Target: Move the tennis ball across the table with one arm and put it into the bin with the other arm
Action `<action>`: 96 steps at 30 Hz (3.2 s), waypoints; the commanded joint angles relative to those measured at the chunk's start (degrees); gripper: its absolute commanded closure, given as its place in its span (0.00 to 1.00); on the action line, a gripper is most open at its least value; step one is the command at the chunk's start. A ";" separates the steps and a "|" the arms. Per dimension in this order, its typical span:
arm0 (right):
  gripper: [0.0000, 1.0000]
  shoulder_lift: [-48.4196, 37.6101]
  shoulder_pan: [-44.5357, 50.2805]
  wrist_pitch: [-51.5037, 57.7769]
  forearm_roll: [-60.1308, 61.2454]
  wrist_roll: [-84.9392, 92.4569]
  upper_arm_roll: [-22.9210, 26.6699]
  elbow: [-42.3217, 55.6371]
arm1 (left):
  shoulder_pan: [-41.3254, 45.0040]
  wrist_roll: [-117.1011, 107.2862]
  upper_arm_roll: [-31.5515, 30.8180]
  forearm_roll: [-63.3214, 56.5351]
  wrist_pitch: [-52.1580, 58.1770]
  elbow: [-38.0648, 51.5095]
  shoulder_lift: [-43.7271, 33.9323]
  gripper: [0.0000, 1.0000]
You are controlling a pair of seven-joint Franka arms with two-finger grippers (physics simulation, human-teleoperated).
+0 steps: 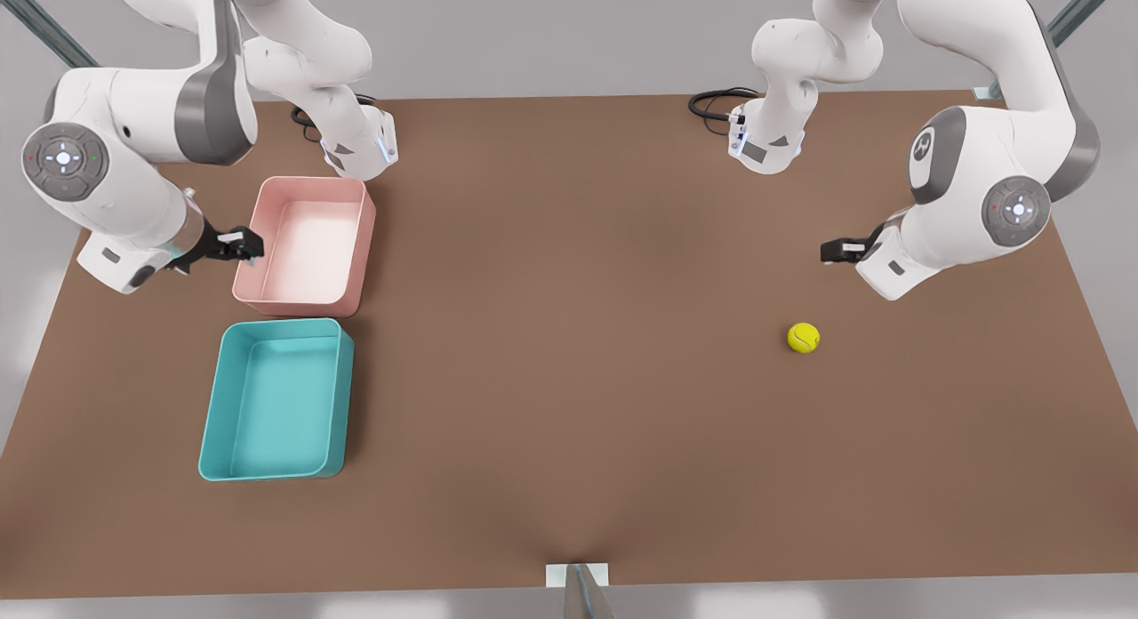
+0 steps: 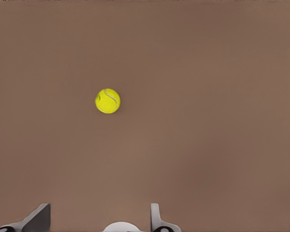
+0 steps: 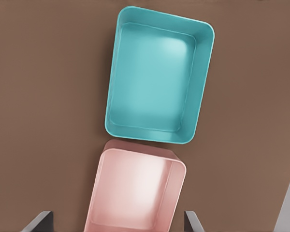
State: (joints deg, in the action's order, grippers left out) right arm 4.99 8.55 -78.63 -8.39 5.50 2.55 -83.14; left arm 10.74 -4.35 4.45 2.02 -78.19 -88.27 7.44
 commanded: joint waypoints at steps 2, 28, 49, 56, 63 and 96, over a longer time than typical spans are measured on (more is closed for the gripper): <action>0.00 0.02 0.07 -2.84 -0.22 0.47 0.09 -0.01 | -0.02 -1.45 0.04 0.18 -1.88 -0.06 -0.32 0.00; 0.00 0.37 -6.26 -7.06 5.58 2.41 1.49 -4.32 | -10.22 106.57 2.67 -2.90 -55.32 -28.89 19.10 0.79; 0.00 0.55 -6.00 -7.15 6.02 2.41 1.41 -5.81 | -0.72 33.10 -4.72 -2.37 -27.06 -13.44 15.94 0.72; 0.00 5.73 -4.77 -10.05 9.01 1.35 1.05 -4.23 | -2.30 -8.84 4.61 4.57 2.42 8.38 7.77 0.00; 0.00 15.31 18.77 -16.90 10.50 -30.27 0.79 -5.28 | -0.28 -20.79 0.30 4.66 4.62 10.58 8.03 0.00; 0.00 24.10 29.25 -56.81 19.21 -46.20 0.79 -30.07 | -2.13 -19.91 0.47 4.92 4.89 10.58 8.73 0.00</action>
State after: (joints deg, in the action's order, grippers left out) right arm 29.13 37.79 -133.50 10.80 -32.93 3.34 -113.02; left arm 8.61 -17.08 4.92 6.98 -73.36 -77.70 16.19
